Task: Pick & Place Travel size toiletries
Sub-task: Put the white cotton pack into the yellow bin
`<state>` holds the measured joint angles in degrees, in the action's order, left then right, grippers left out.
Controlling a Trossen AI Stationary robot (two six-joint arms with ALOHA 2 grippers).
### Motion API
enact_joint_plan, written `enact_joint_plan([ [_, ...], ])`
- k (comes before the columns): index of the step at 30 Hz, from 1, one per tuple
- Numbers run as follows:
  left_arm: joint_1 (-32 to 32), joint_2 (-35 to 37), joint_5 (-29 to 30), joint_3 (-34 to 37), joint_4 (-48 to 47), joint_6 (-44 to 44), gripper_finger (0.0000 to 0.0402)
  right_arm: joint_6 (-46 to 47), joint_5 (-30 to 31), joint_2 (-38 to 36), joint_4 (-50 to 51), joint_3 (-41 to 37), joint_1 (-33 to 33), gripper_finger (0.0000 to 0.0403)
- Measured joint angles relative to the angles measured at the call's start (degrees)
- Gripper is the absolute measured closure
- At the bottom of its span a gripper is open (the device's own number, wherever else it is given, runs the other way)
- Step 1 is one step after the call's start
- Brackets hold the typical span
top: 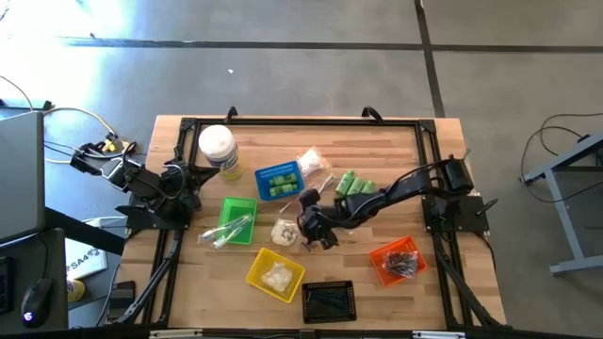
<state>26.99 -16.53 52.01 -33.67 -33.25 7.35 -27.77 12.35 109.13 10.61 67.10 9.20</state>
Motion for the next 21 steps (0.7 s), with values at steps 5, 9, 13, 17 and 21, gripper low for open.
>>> enact_joint_plan([
  [5,0.0,0.0,0.0,0.0,0.1,0.0,0.0401,-1.9,1.1,2.0,0.1,-0.1,-0.2,0.0180],
  [9,0.0,0.0,0.0,0.0,0.1,0.0,0.0401,-5.7,3.8,3.5,-3.2,-0.1,1.4,0.0180],
  [13,0.0,0.0,0.0,0.0,0.1,0.0,0.0401,-9.7,5.7,4.9,-5.7,-0.1,2.9,0.0180],
  [17,0.0,0.0,0.2,0.0,0.1,0.0,0.0401,-11.4,6.8,6.0,-8.1,-0.1,3.8,0.0180],
  [21,0.0,0.0,0.2,0.0,-0.1,0.0,0.0401,-11.9,6.4,6.4,-9.1,-0.1,4.0,0.0181],
])
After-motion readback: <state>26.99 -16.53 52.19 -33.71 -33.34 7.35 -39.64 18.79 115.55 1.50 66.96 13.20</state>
